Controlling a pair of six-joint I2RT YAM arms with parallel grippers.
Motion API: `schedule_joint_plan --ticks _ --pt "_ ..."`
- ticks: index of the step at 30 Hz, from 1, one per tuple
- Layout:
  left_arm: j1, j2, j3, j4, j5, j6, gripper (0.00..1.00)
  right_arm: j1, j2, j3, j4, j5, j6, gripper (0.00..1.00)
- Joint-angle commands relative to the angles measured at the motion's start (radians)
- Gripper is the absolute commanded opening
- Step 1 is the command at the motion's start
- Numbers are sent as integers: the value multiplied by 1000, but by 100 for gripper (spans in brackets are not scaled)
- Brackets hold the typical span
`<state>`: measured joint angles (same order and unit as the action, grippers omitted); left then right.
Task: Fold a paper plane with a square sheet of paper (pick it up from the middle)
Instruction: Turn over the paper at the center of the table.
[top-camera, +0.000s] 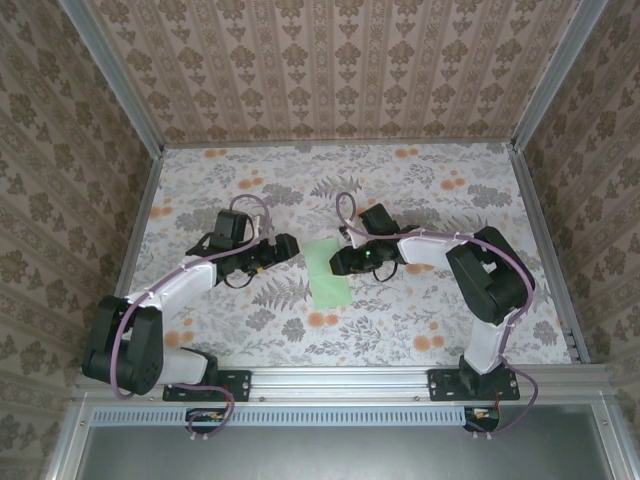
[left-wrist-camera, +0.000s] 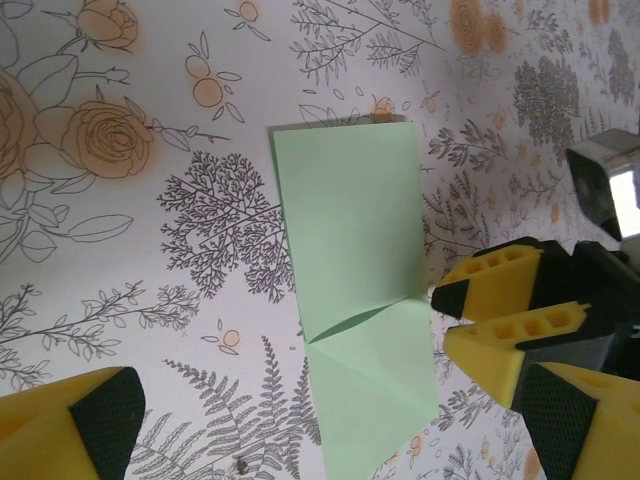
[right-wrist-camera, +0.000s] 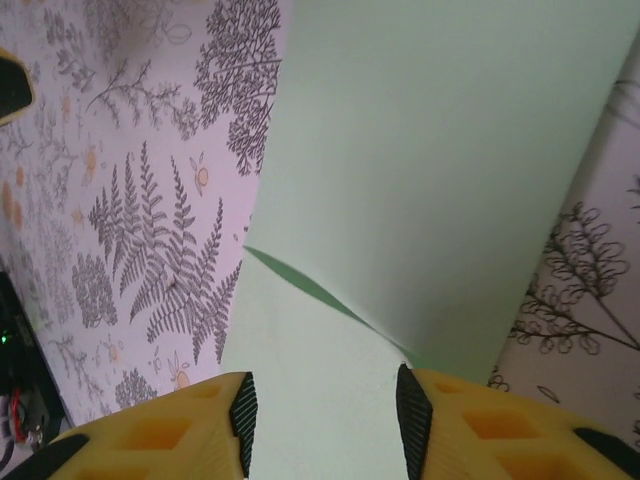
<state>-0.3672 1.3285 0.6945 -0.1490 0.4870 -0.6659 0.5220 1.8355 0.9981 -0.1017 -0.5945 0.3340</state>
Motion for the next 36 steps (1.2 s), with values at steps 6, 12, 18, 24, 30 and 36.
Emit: schedule_joint_plan --ticks 6,12,18,24,30,36 --pt "-17 21 -15 41 34 -21 100 -13 8 6 -32 -4 -41 52" --pt "-25 32 -15 51 39 -25 100 -23 -21 -4 18 46 -7 54" --pt "-31 38 -20 54 38 -27 100 -23 -16 -11 57 24 -20 54" --pt "-38 48 -20 62 40 -32 100 -24 -3 13 60 -12 -43 53" --pt "-49 63 -18 68 51 -40 100 -23 22 13 35 -73 -81 49" --pt "-65 78 -16 92 84 -73 100 -24 20 -2 -7 -137 -133 39"
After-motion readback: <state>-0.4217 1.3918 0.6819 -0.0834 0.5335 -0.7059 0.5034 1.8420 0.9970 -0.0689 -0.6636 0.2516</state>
